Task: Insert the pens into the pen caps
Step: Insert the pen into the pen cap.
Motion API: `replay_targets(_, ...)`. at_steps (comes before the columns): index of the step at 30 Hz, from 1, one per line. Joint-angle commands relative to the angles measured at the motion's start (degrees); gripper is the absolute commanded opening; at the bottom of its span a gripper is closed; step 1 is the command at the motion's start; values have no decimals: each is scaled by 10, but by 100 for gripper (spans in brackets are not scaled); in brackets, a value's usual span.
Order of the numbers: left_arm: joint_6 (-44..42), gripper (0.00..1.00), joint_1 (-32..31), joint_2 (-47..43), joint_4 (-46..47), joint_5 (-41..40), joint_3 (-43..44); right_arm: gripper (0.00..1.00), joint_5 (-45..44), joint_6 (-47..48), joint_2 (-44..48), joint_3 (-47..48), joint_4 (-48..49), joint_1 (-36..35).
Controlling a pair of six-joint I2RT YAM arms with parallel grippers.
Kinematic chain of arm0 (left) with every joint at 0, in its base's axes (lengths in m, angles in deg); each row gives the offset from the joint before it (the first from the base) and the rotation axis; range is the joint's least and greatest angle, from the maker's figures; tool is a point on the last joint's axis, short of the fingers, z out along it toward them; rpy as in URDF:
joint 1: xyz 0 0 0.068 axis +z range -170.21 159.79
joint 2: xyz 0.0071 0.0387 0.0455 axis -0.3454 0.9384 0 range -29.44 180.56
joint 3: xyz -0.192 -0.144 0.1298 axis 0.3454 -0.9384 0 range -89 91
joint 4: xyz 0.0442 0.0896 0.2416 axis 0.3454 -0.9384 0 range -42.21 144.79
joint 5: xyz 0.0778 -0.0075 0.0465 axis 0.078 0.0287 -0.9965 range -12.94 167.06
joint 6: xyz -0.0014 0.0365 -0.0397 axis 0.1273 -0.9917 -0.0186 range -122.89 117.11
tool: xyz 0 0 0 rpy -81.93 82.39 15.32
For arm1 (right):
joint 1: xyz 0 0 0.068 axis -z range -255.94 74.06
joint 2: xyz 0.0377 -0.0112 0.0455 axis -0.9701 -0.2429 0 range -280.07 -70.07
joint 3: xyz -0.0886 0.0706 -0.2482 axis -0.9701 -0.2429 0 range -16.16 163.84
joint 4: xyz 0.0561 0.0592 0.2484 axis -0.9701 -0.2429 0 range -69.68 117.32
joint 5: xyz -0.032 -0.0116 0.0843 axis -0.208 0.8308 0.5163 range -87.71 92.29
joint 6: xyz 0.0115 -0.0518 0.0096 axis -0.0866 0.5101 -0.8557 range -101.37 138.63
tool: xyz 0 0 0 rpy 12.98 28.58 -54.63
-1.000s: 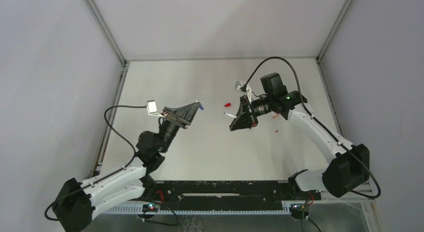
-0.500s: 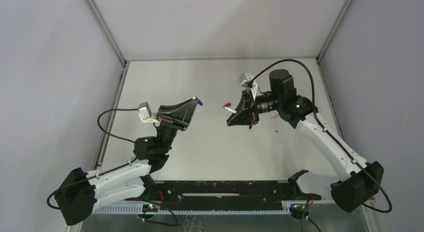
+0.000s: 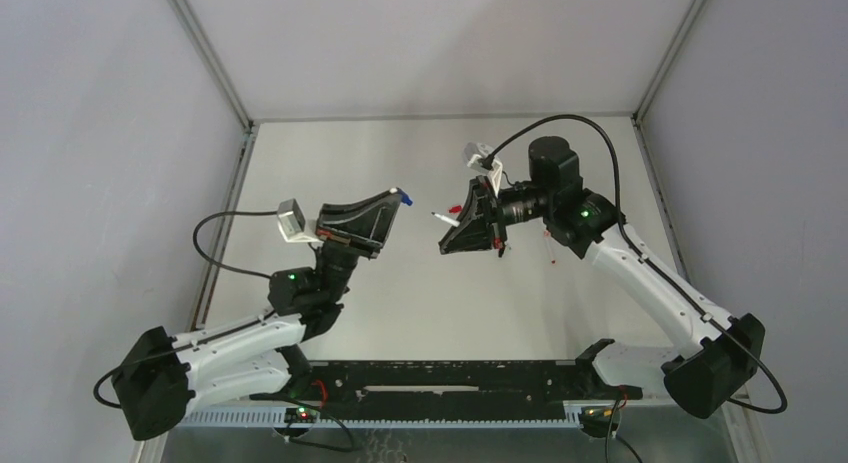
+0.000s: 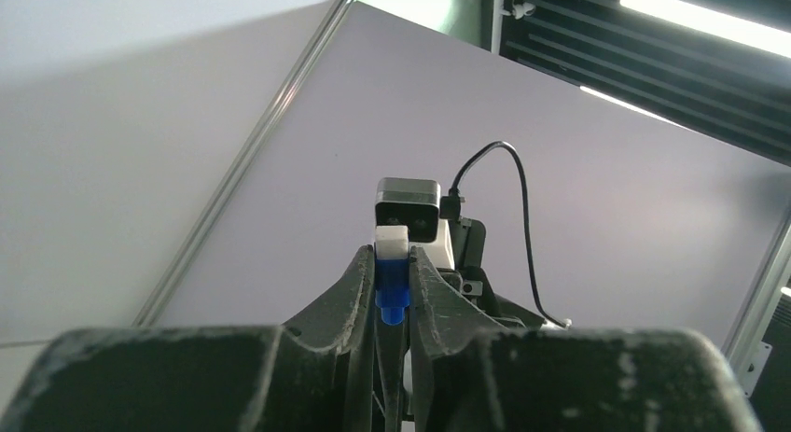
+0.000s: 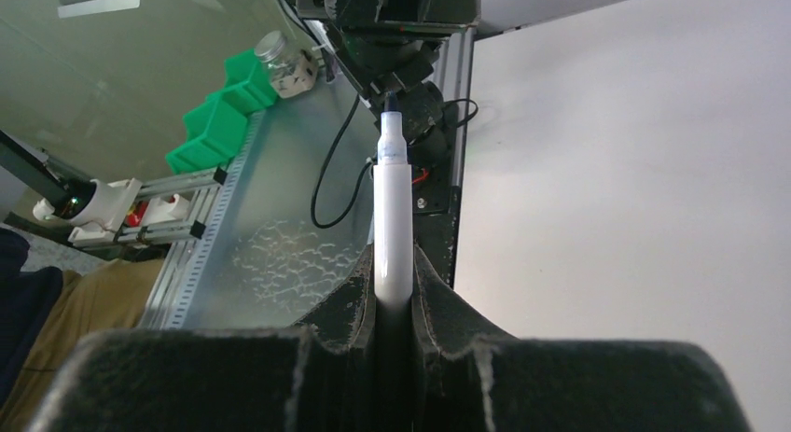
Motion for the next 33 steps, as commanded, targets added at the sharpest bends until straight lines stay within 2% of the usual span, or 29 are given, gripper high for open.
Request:
replay_targets(1,-20,0,-12,14,22,12,41,0,-4,-56,-7,20,61,-10)
replay_targets(15,-24,0,-35,40,27,-2,64,0,-18,-122,-13,20,111,-17)
replay_targets(33,-29,0,-38,37,27,-13,60,0,-11,-112,-10,20,103,-19)
